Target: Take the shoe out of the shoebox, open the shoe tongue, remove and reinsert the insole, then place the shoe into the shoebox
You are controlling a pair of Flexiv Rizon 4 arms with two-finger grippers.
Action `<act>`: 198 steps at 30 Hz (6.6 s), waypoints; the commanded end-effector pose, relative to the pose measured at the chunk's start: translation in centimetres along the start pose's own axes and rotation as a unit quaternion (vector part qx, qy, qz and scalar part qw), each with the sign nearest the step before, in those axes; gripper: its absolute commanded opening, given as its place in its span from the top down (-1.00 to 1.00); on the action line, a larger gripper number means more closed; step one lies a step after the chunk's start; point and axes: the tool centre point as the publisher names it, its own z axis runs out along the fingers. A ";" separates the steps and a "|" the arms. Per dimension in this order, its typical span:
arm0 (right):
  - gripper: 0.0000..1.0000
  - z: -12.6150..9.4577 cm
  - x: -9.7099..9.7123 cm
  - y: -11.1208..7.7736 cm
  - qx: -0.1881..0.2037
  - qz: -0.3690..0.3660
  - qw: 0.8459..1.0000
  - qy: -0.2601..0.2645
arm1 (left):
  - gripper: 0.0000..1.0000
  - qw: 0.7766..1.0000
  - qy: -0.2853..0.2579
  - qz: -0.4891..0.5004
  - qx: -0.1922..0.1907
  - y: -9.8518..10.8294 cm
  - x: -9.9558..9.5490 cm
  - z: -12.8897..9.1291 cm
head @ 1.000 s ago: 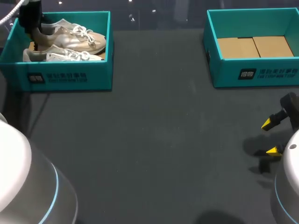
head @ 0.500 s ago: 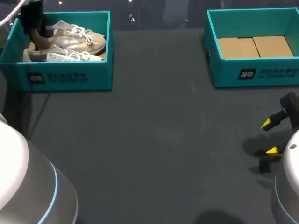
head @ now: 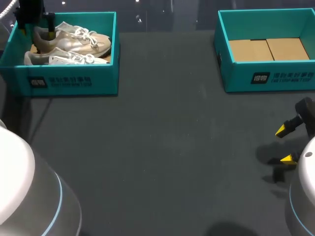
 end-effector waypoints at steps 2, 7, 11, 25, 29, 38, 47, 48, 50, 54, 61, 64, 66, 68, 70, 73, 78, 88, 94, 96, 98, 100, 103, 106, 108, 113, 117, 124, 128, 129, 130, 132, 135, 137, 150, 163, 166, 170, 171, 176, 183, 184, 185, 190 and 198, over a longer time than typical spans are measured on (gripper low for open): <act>-1.00 0.0 0.2 0.0 0.001 0.000 1.000 -0.001 | -1.00 1.000 -0.005 -0.003 -0.014 -1.0 0.6 -1.6; -1.00 0.0 0.2 0.0 0.001 0.000 1.000 -0.001 | -1.00 1.000 -0.016 -0.009 -0.020 -1.4 1.2 -3.8; -1.00 0.0 0.2 0.0 0.001 0.000 1.000 -0.001 | -1.00 0.999 -0.017 -0.010 -0.026 -2.4 1.6 -5.7; -1.00 0.0 0.2 0.0 0.001 0.000 1.000 -0.001 | -1.00 1.000 -0.005 -0.026 -0.017 -7.9 3.7 -11.4; -1.00 0.0 0.2 0.0 0.001 0.000 1.000 -0.001 | -1.00 0.999 -0.001 -0.033 -0.014 -8.8 4.1 -12.1; -1.00 0.0 0.2 0.0 0.001 0.000 1.000 -0.001 | -1.00 0.999 -0.001 -0.033 -0.014 -8.8 4.1 -12.1; -1.00 0.0 0.2 0.0 0.001 0.000 1.000 -0.001 | -1.00 1.000 -0.006 -0.021 -0.013 -9.7 3.9 -11.2; -1.00 0.0 0.2 0.0 0.001 0.000 1.000 -0.001 | -1.00 1.000 -0.005 -0.020 -0.013 -9.9 3.9 -11.0; -1.00 0.0 0.2 0.0 0.001 0.000 1.000 -0.001 | -1.00 1.000 -0.007 -0.019 -0.015 -10.3 4.0 -10.6; -1.00 0.0 0.2 0.0 0.001 0.000 1.000 -0.001 | -1.00 1.000 -0.014 -0.018 -0.012 -10.8 4.3 -10.0; -1.00 0.0 0.2 0.0 0.001 0.000 1.000 -0.001 | -1.00 1.000 -0.023 -0.013 -0.009 -11.4 3.9 -8.7; -1.00 0.0 0.2 0.0 0.001 0.000 1.000 -0.001 | -1.00 1.000 -0.027 -0.007 -0.004 -11.7 3.6 -8.1; -1.00 0.0 0.2 0.0 0.001 0.000 1.000 -0.001 | -1.00 1.000 -0.029 0.000 -0.002 -12.1 3.5 -7.9; -1.00 0.0 0.2 0.0 0.001 0.000 1.000 -0.001 | -1.00 1.000 -0.031 0.005 0.002 -12.3 3.3 -7.7; -1.00 0.0 0.2 0.0 0.001 0.000 1.000 -0.001 | -0.99 0.999 -0.034 0.011 0.006 -12.5 3.2 -7.6; -1.00 0.0 0.2 0.0 0.001 0.000 1.000 -0.001 | -0.95 0.999 -0.036 0.019 0.011 -12.9 2.9 -7.3; -1.00 0.0 0.2 0.0 0.001 0.000 1.000 -0.001 | -0.83 0.998 -0.040 0.034 0.020 -13.6 2.6 -6.6; -1.00 0.0 0.2 0.0 0.001 0.000 1.000 -0.001 | -0.88 0.996 -0.046 0.061 0.038 -15.1 2.3 -4.8; -1.00 0.0 0.2 0.0 0.001 0.000 1.000 -0.001 | -0.80 0.996 -0.043 0.065 0.046 -15.7 1.8 -3.6; -1.00 0.0 0.2 0.0 0.001 0.000 1.000 -0.001 | -0.76 0.996 -0.042 0.066 0.047 -15.7 1.7 -3.2; -1.00 0.0 0.2 0.0 0.001 0.000 1.000 -0.001 | -0.76 0.996 -0.040 0.065 0.047 -15.7 1.5 -2.8; -1.00 0.0 0.2 0.0 0.001 0.000 1.000 -0.001 | -0.74 0.996 -0.041 0.065 0.050 -15.6 1.4 -2.5; -1.00 0.0 0.2 0.0 0.001 0.000 1.000 -0.001 | -0.73 0.996 -0.040 0.066 0.052 -15.6 1.4 -2.0; -1.00 0.0 0.2 0.0 0.001 0.000 1.000 -0.001 | -0.69 0.996 -0.035 0.067 0.051 -15.7 1.4 -1.5; -1.00 0.0 0.2 0.0 0.001 0.000 1.000 -0.001 | -0.69 0.996 -0.033 0.069 0.051 -15.7 1.5 -1.3; -1.00 0.0 0.2 0.0 0.001 0.000 1.000 -0.001 | -0.69 0.996 -0.035 0.069 0.051 -15.8 1.6 -0.7; -1.00 0.0 0.2 0.0 0.001 0.000 1.000 -0.001 | -0.65 0.996 -0.036 0.068 0.047 -15.8 1.7 -0.2; -1.00 0.0 0.2 0.0 0.001 0.000 1.000 -0.001 | -0.58 0.997 -0.038 0.062 0.035 -16.0 1.8 1.0; -1.00 0.0 0.2 0.0 0.001 0.000 1.000 -0.001 | -0.55 0.997 -0.038 0.059 0.034 -15.9 1.8 1.4; -1.00 0.0 0.2 0.0 0.001 0.000 1.000 -0.001 | -0.55 0.997 -0.038 0.059 0.034 -15.9 1.8 1.6; -1.00 0.0 0.2 0.0 0.001 0.000 1.000 -0.001 | -0.54 0.997 -0.038 0.059 0.034 -15.9 1.8 1.7; -1.00 0.0 0.2 0.0 0.001 0.000 1.000 -0.001 | -0.53 0.997 -0.037 0.059 0.033 -16.0 1.8 1.8; -1.00 0.0 0.2 0.0 0.001 0.000 1.000 -0.001 | -0.49 0.997 -0.037 0.060 0.032 -16.2 1.7 2.1; -1.00 0.0 0.2 0.0 0.001 0.000 1.000 -0.001 | -0.47 0.997 -0.037 0.059 0.032 -16.2 1.7 2.3; -1.00 0.0 0.2 0.0 0.001 0.000 1.000 -0.001 | -0.02 0.998 -0.027 0.053 0.029 -16.1 1.7 3.1; -1.00 0.0 0.2 0.0 0.001 0.000 1.000 -0.001 | 1.00 0.998 -0.021 0.055 0.027 -16.0 1.9 3.3; -1.00 0.0 0.2 0.0 0.001 0.000 1.000 -0.001 | 1.00 0.998 -0.019 0.056 0.027 -15.9 2.1 3.4; -1.00 0.0 0.2 0.0 0.001 0.000 1.000 -0.001 | 1.00 0.998 -0.018 0.058 0.027 -15.9 2.5 3.2; -1.00 0.0 0.2 0.0 0.001 0.000 1.000 -0.001 | 1.00 0.998 -0.018 0.059 0.026 -16.0 2.6 3.1; -1.00 0.0 0.2 0.0 0.001 0.000 1.000 -0.001 | 1.00 0.998 -0.019 0.062 0.022 -15.8 3.3 2.8; -1.00 0.0 0.2 0.0 0.001 0.000 1.000 -0.001 | 1.00 0.998 -0.026 0.056 0.017 -15.3 3.8 2.0; -1.00 0.0 0.2 0.0 0.001 0.000 1.000 -0.001 | 1.00 0.998 -0.029 0.056 0.017 -15.3 3.8 1.9; -1.00 0.0 0.2 0.0 0.001 0.000 1.000 -0.001 | 1.00 0.998 -0.031 0.055 0.017 -15.2 3.8 1.8; -1.00 0.0 0.2 0.0 0.001 0.000 1.000 -0.001 | 1.00 0.997 -0.045 0.054 0.017 -14.9 4.2 0.8; -1.00 0.0 0.2 0.0 0.001 0.000 1.000 -0.001 | 1.00 0.997 -0.056 0.047 0.013 -14.4 4.8 -0.5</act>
